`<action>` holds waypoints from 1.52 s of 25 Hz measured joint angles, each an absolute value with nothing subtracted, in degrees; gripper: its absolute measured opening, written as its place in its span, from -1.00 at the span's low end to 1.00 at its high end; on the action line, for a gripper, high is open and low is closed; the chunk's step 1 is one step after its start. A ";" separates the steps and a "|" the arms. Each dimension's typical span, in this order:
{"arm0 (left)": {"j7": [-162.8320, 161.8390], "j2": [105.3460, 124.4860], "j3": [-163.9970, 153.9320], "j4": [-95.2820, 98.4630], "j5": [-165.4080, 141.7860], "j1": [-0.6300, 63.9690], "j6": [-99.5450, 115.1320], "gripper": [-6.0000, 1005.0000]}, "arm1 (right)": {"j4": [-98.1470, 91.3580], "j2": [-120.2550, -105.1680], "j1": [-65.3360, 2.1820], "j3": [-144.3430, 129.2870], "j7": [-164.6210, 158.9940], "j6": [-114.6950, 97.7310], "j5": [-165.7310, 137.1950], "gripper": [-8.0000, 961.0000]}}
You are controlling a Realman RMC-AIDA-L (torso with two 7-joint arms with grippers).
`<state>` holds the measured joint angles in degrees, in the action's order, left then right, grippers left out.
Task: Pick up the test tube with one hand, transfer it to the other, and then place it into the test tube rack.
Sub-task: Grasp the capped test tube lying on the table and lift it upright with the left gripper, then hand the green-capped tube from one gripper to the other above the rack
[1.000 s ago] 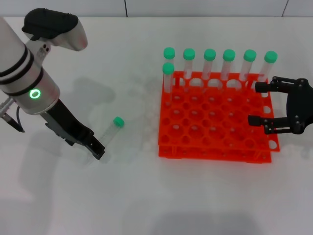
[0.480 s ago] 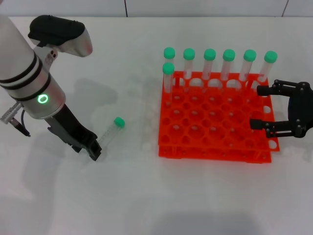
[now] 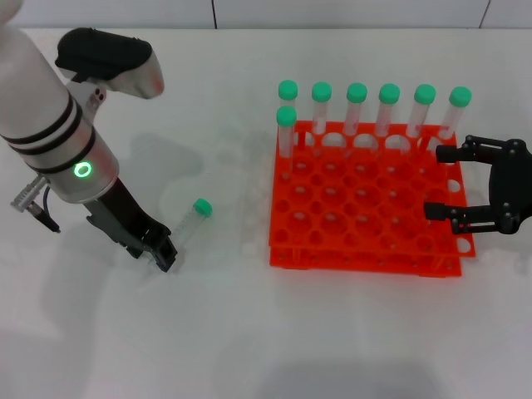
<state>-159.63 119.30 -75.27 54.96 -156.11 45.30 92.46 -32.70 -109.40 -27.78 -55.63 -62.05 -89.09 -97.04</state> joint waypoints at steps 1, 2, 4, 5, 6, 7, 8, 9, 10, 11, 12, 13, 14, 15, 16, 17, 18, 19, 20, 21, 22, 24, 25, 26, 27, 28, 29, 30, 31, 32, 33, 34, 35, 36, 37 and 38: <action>-159.83 119.30 -75.70 54.63 -156.12 45.39 92.22 -0.02 | -32.70 -109.40 -27.77 -55.63 -62.05 -89.09 -97.04 0.79; -160.01 119.30 -76.11 54.28 -156.14 45.54 91.94 -0.02 | -32.70 -109.41 -27.78 -55.63 -62.05 -89.08 -97.03 0.79; -160.11 119.30 -76.36 53.57 -156.18 45.88 91.45 -0.03 | -32.69 -109.42 -27.78 -55.63 -62.04 -89.08 -97.03 0.79; -160.11 119.29 -76.36 53.39 -156.24 45.97 91.36 -0.04 | -32.67 -109.42 -27.78 -55.63 -62.04 -89.07 -97.03 0.79; -160.12 119.28 -76.39 53.27 -156.28 46.11 91.26 -0.04 | -32.61 -109.42 -27.78 -55.63 -62.04 -89.05 -97.02 0.79; -160.12 119.28 -76.39 53.27 -156.28 46.11 91.26 -0.05 | -32.56 -109.42 -27.77 -55.63 -62.05 -89.02 -96.99 0.79; -160.11 119.27 -76.75 53.22 -156.31 46.31 91.14 -0.05 | -32.53 -109.43 -27.76 -55.63 -62.04 -88.99 -96.94 0.79; -160.09 119.27 -76.83 53.21 -156.29 46.33 91.14 -0.05 | -32.50 -109.45 -27.71 -55.63 -62.05 -88.96 -96.88 0.79; -160.01 119.26 -76.98 53.18 -156.26 46.37 91.12 -0.06 | -32.49 -109.49 -27.67 -55.63 -62.04 -88.94 -96.85 0.79; -159.87 119.27 -77.09 53.13 -156.22 46.38 91.10 -0.06 | -32.48 -109.55 -27.63 -55.63 -62.04 -88.92 -96.83 0.79; -159.80 119.26 -77.27 53.07 -156.22 46.40 91.08 -0.07 | -32.47 -109.60 -27.61 -55.63 -62.04 -88.88 -96.82 0.79; -159.76 119.26 -77.57 53.01 -156.22 46.41 91.04 -0.07 | -32.47 -109.64 -27.60 -55.63 -62.05 -88.82 -96.81 0.79; -159.77 119.26 -77.97 52.94 -156.22 46.44 91.00 -0.13 | -32.47 -109.68 -27.58 -55.63 -62.04 -88.76 -96.80 0.79; -159.90 119.26 -78.62 52.83 -156.20 46.52 90.93 -0.19 | -32.47 -109.72 -27.51 -55.63 -62.05 -88.70 -96.79 0.79; -160.00 119.26 -79.10 52.75 -156.16 46.60 90.87 -0.25 | -32.49 -109.77 -27.40 -55.63 -62.04 -88.66 -96.76 0.79; -160.04 119.26 -79.43 52.69 -156.15 46.67 90.85 -0.32 | -32.53 -109.79 -27.28 -55.63 -62.05 -88.63 -96.74 0.79; -160.07 119.26 -79.62 52.68 -156.14 46.71 90.82 -0.38 | -32.55 -109.81 -27.23 -55.63 -62.04 -88.61 -96.69 0.79; -160.12 119.26 -79.79 52.73 -156.13 46.73 90.79 -0.44 | -32.55 -109.83 -27.19 -55.63 -62.05 -88.61 -96.66 0.79; -160.13 119.27 -79.90 52.89 -156.14 46.74 90.77 -0.50 | -32.58 -109.83 -27.18 -55.63 -62.05 -88.60 -96.64 0.79; -160.14 119.27 -79.93 53.19 -156.14 46.74 90.75 -0.56 | -32.60 -109.84 -27.17 -55.63 -62.05 -88.59 -96.63 0.79; -160.13 119.27 -79.93 53.81 -156.14 46.75 90.71 -0.57 | -32.63 -109.85 -27.15 -55.63 -62.08 -88.59 -96.61 0.79; -160.12 119.27 -79.92 55.33 -156.13 46.61 90.68 -0.59 | -32.65 -109.86 -27.10 -55.63 -62.19 -88.59 -96.59 0.79; -160.09 119.26 -79.83 56.77 -156.13 46.35 90.67 -0.59 | -32.65 -109.86 -27.10 -55.63 -62.19 -88.59 -96.59 0.79; -160.00 119.27 -79.74 58.52 -156.10 45.86 90.61 -0.60 | -32.66 -109.86 -27.06 -55.53 -62.31 -88.61 -96.58 0.79; -159.90 119.27 -79.67 60.54 -156.09 45.24 90.35 -0.61 | -32.67 -109.86 -27.06 -55.44 -62.33 -88.68 -96.59 0.79; -159.72 119.26 -79.58 64.97 -156.06 43.59 89.20 -0.61 | -32.70 -109.86 -27.06 -55.29 -62.34 -88.77 -96.58 0.79; -159.72 119.26 -79.58 64.97 -156.06 43.59 89.20 -0.61 | -32.72 -109.86 -27.04 -55.11 -62.35 -88.93 -96.57 0.79; -159.62 119.26 -79.56 67.54 -156.18 42.51 88.30 -0.61 | -32.72 -109.86 -27.04 -55.11 -62.35 -88.93 -96.57 0.79; -159.62 119.26 -79.56 67.54 -156.18 42.51 88.30 -0.61 | -32.75 -109.86 -27.00 -54.77 -62.40 -89.18 -96.54 0.79; -159.49 119.26 -79.61 69.94 -156.02 41.39 87.23 -0.61 | -32.77 -109.83 -26.96 -54.29 -62.50 -89.54 -96.50 0.79; -158.59 119.33 -79.94 75.27 -155.90 38.25 83.44 -0.61 | -32.78 -109.82 -26.94 -53.89 -62.52 -89.82 -96.49 0.79; -158.08 119.37 -80.12 76.85 -155.80 37.06 81.93 -0.61 | -32.78 -109.81 -26.92 -53.51 -62.53 -90.17 -96.49 0.79; -157.32 119.41 -80.57 78.51 -155.38 35.63 79.76 -0.61 | -32.78 -109.82 -26.86 -53.05 -62.54 -90.62 -96.49 0.79; -156.58 119.45 -81.00 79.80 -155.10 34.41 78.01 -0.60 | -32.79 -109.82 -26.78 -52.64 -62.55 -91.06 -96.49 0.79; -155.37 119.44 -81.81 81.46 -154.12 32.68 75.19 -0.60 | -32.78 -109.83 -26.74 -52.41 -62.55 -91.27 -96.49 0.79; -153.16 119.40 -82.65 83.05 -152.29 30.49 71.21 -0.60 | -32.79 -109.85 -26.59 -51.94 -62.55 -91.71 -96.49 0.79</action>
<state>-153.16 119.40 -82.65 83.05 -152.29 30.49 71.21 -32.79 -109.85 -26.59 -51.94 -62.55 -91.72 -96.49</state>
